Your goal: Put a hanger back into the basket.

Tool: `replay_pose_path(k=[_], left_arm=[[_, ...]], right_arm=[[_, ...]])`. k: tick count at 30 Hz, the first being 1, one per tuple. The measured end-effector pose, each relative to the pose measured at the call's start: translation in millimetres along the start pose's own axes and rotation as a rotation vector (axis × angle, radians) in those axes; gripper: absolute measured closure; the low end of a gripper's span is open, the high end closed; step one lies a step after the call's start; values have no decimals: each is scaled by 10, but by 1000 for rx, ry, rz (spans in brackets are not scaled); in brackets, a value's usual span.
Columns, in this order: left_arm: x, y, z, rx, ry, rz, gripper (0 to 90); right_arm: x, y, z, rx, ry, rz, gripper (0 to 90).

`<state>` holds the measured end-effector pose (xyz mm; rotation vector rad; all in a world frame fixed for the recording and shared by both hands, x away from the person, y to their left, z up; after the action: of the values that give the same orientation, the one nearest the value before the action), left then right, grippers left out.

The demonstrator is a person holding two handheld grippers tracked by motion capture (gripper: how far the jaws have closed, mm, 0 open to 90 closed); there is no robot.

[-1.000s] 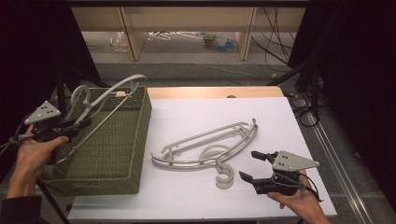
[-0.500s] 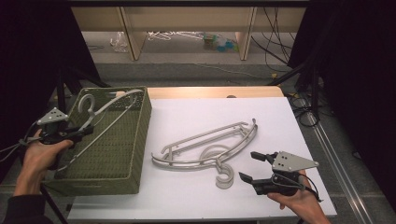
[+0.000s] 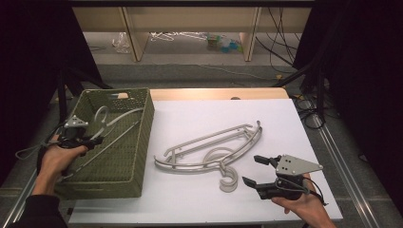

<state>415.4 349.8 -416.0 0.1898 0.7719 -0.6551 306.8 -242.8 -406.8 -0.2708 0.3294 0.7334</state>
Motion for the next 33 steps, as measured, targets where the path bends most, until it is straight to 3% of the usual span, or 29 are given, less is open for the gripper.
replay_pose_path(k=[3,4,6,7,9,10,13,16,17,18,19,20,23,24,25,27,30,33], left_arm=[[-14,2,-12,-28,-9,21,764],[-43,12,-6,-14,32,29,759],[-39,13,-9,-10,44,34,748],[-43,20,-18,-16,52,61,731],[-47,23,-27,-27,50,57,757],[-19,15,-41,-30,17,55,767],[-38,27,-26,-25,57,71,773],[-29,55,-47,-62,51,116,774],[-36,84,-62,-95,46,145,755],[-36,84,-62,-95,46,145,739],[-43,105,-83,-121,52,181,725],[-43,105,-83,-121,52,181,719],[-71,159,-119,-157,29,195,677],[-95,181,-127,-184,-5,213,644],[-95,181,-127,-184,-5,213,621],[-135,182,-112,-205,-61,201,607],[-184,106,-43,-196,-83,220,548],[-200,-41,75,-158,-105,184,498]], right_arm=[[10,7,-5,8,1,3,236],[6,6,-5,2,8,2,236],[13,12,-5,1,-4,2,236],[13,13,-4,2,-4,3,236],[14,13,-6,2,-3,4,236],[15,14,-8,2,-4,2,236],[19,15,-8,4,-5,2,236],[14,14,-8,-2,8,10,236],[14,15,-8,0,8,8,237],[12,18,-9,5,14,12,237],[14,18,-9,4,13,13,237],[18,16,-10,0,10,10,237],[25,18,-14,1,11,16,237],[29,16,-15,-3,8,10,237],[30,15,-17,-4,7,11,237],[29,18,-19,2,11,9,237],[38,16,-20,-1,0,7,237],[30,11,-27,4,9,1,237]])
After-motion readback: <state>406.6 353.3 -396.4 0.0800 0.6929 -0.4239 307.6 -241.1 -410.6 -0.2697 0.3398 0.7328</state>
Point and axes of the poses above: each handheld gripper's, and its own axes: x roughly forward along the jaws, z roughly out of its top, y roughly to its left, the point moved 1 cm from there along x, roughly forward along the jaws, and after that the axes turned 13 degrees about -z, right-handed, at the moved point
